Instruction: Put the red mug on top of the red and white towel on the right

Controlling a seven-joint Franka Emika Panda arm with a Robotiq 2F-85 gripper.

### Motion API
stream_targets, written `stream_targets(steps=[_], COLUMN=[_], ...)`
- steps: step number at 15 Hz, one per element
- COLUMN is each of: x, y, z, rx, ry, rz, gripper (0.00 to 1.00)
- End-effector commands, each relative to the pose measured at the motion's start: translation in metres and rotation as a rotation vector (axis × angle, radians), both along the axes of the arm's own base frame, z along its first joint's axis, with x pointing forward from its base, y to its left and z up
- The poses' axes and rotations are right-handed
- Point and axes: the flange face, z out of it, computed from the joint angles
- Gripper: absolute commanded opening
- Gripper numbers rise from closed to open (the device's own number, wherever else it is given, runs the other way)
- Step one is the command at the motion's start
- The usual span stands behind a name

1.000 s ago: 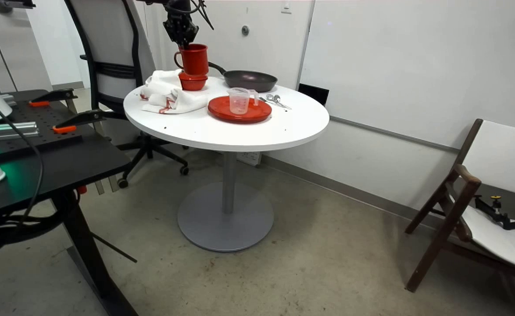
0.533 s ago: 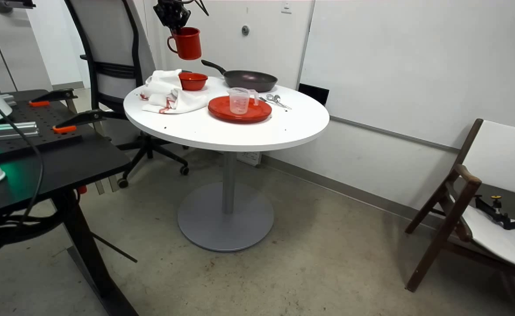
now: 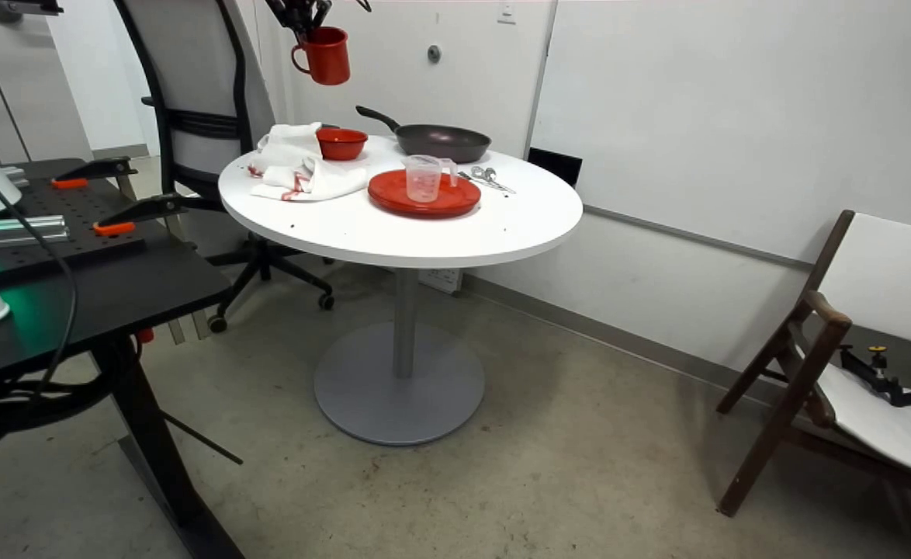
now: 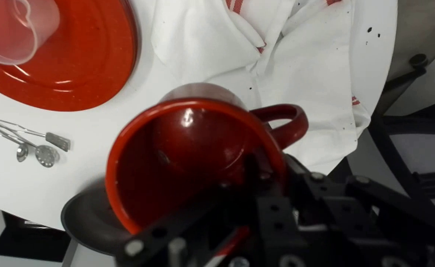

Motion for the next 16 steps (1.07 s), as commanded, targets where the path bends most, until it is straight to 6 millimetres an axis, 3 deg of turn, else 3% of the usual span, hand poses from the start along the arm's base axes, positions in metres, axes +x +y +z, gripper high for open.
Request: stream_targets(steps=[1,7,16], x=[0.004,-0.010,-0.028], y=[0.000,-0.018,-0.021], z=[-0.001,-0.030,-0.083], rx=[-0.006,-0.051,-0.114], ry=[-0.026,0.018,0.055], rz=[0.048,0.101,0.262], gripper=[0.02,0.02,0.02])
